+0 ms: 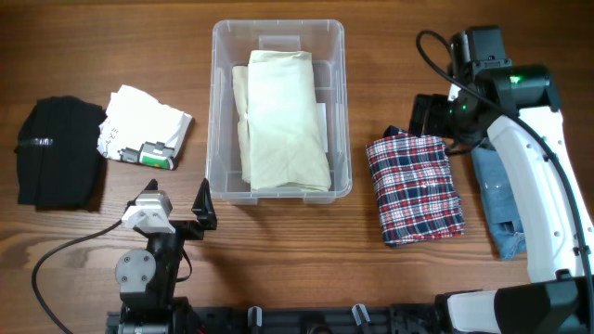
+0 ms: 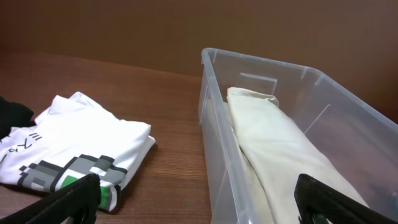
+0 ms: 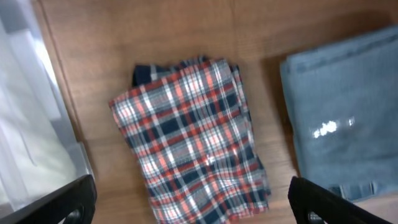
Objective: Pack container
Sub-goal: 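Withdraw the right gripper right, passing over the plaid shirt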
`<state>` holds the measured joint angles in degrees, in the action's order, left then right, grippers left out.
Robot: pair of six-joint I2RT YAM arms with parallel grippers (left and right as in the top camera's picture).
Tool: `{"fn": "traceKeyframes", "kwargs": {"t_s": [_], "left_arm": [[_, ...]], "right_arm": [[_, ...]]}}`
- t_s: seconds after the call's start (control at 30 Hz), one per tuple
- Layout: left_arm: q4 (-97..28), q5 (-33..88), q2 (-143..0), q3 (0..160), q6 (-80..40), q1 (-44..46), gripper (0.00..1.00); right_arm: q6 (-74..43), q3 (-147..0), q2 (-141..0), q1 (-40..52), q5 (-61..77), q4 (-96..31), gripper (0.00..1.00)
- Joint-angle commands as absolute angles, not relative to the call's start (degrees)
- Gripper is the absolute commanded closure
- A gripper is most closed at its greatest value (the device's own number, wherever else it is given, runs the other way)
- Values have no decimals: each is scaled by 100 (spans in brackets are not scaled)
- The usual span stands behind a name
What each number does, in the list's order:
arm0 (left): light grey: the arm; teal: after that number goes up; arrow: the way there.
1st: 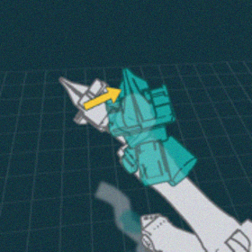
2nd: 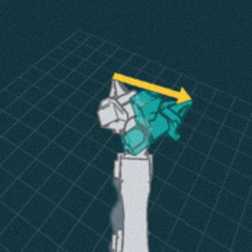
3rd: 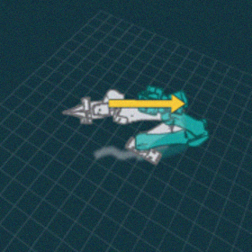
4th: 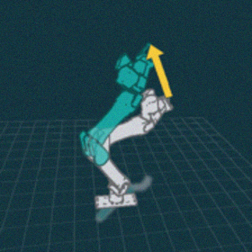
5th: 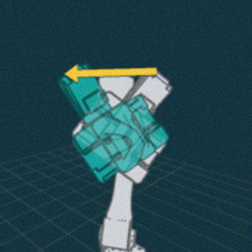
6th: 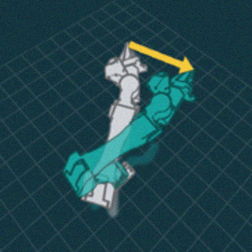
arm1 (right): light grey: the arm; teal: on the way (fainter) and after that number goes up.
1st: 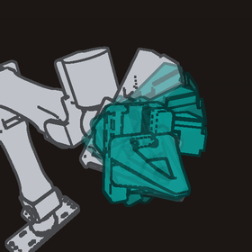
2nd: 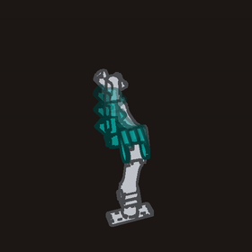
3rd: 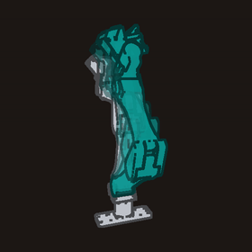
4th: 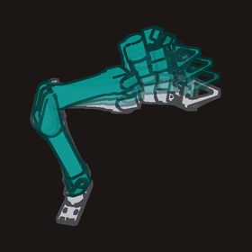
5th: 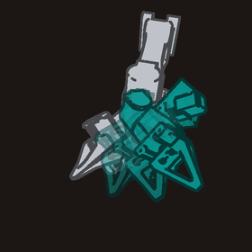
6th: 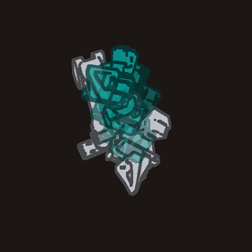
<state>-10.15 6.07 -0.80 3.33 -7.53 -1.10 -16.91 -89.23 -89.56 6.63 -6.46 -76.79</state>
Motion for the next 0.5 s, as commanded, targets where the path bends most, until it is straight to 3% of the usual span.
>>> {"fn": "traceKeyframes", "kwargs": {"t_s": [0.0,0.47], "left_arm": [[-1013,596,-38,303,-622,-84,0],[-1015,596,-38,303,-620,-84,0]], "right_arm": [[-1920,-8858,-8960,644,-513,-7946,0],[-1933,-8473,-8794,646,-272,-8385,0]]}}
